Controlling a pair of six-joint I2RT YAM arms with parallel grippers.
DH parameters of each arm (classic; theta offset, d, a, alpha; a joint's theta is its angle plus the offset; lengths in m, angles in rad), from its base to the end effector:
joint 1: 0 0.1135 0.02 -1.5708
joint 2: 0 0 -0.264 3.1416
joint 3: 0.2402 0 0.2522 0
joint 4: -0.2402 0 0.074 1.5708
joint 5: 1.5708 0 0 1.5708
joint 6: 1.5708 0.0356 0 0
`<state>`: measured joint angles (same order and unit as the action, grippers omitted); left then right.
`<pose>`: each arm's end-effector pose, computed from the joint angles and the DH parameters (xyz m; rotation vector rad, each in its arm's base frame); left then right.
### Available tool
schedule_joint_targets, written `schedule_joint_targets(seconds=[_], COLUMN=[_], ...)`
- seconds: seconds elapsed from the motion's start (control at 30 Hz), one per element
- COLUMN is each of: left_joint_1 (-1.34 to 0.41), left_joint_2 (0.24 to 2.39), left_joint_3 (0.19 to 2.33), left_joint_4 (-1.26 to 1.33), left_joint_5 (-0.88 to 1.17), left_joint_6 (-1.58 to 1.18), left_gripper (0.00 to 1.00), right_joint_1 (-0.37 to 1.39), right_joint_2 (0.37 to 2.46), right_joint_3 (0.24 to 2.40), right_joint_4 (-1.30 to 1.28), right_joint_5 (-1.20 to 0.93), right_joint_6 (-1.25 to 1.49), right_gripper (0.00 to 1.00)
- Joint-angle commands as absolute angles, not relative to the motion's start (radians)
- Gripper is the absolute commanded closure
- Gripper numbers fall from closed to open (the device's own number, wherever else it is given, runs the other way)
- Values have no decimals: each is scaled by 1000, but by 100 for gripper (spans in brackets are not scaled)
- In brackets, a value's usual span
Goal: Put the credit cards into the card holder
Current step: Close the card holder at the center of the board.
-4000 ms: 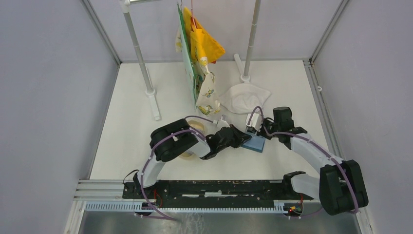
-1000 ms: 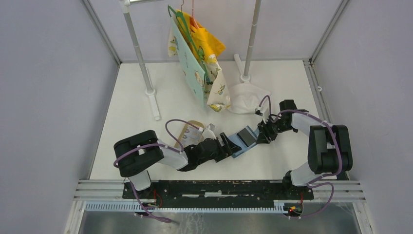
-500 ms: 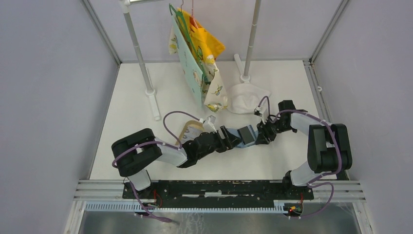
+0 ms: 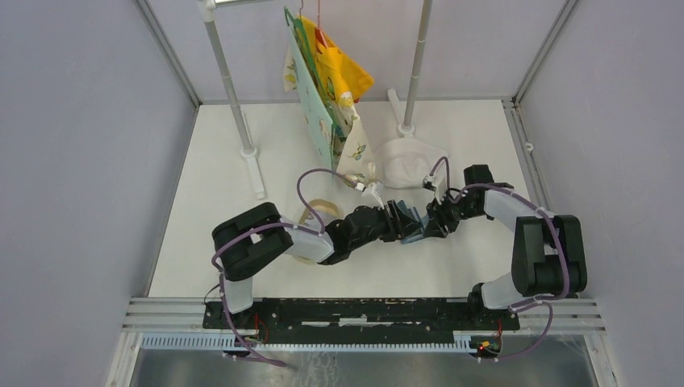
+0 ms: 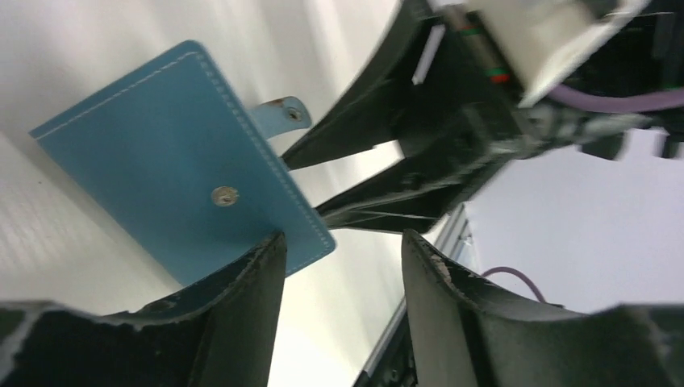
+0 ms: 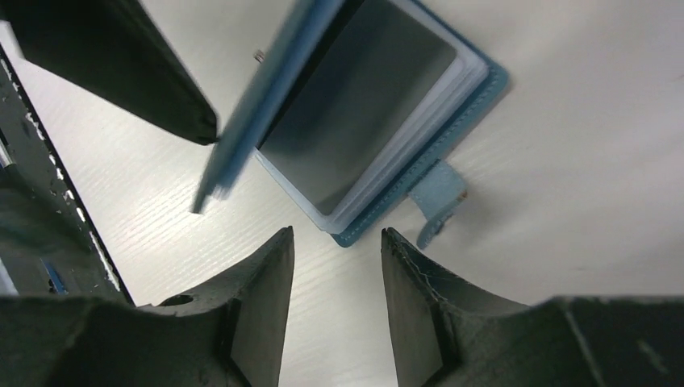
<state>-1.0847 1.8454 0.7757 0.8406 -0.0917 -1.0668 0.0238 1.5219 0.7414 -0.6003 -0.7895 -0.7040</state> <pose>0.1750 -0.3243 0.1567 -0.0563 2.0505 -1.3869 0.2414 0.0310 0.1502 -1.0040 2.3513 0.9222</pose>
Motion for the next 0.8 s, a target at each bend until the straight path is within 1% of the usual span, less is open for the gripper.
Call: schedule_joint_targets(seconds=[0.0, 0.13, 0.23, 0.27, 0.3, 0.33, 0.4, 0.47, 0.6, 0.77], left_joint_1=[-1068, -1052, -1048, -1048, -1049, -1048, -1047, -1048, -1047, -1048], left_joint_2=[1894, 1934, 1961, 1970, 1979, 1986, 1997, 1997, 1991, 1963], left_joint_3=[857, 918, 967, 974, 977, 977, 976, 972, 966, 957], left_joint_4=[714, 618, 543, 531, 525, 524, 524, 523, 518, 522], left_joint_5=[-119, -125, -121, -118, -115, -114, -114, -118, -125, -130], left_joint_6=[-972, -947, -940, -941, -946, -950, -957, -962, -961, -943], left_gripper=[42, 57, 66, 68, 70, 73, 77, 81, 85, 86], right_joint_1=[-24, -49, -49, -46, -40, -26, 10, 55, 114, 143], right_joint_2=[1403, 1312, 1271, 1270, 1278, 1297, 1352, 1417, 1522, 1551], right_joint_3=[753, 743, 744, 748, 753, 761, 779, 801, 834, 816], right_joint_4=[-567, -540, -521, -510, -496, -481, -459, -441, -436, -423], right_joint_5=[-767, -725, -795, -832, -855, -867, -865, -843, -786, -632], right_joint_6=[-702, -707, -706, -693, -661, -631, -585, -544, -518, -506], right_gripper=[49, 49, 52, 55, 61, 71, 86, 96, 99, 100])
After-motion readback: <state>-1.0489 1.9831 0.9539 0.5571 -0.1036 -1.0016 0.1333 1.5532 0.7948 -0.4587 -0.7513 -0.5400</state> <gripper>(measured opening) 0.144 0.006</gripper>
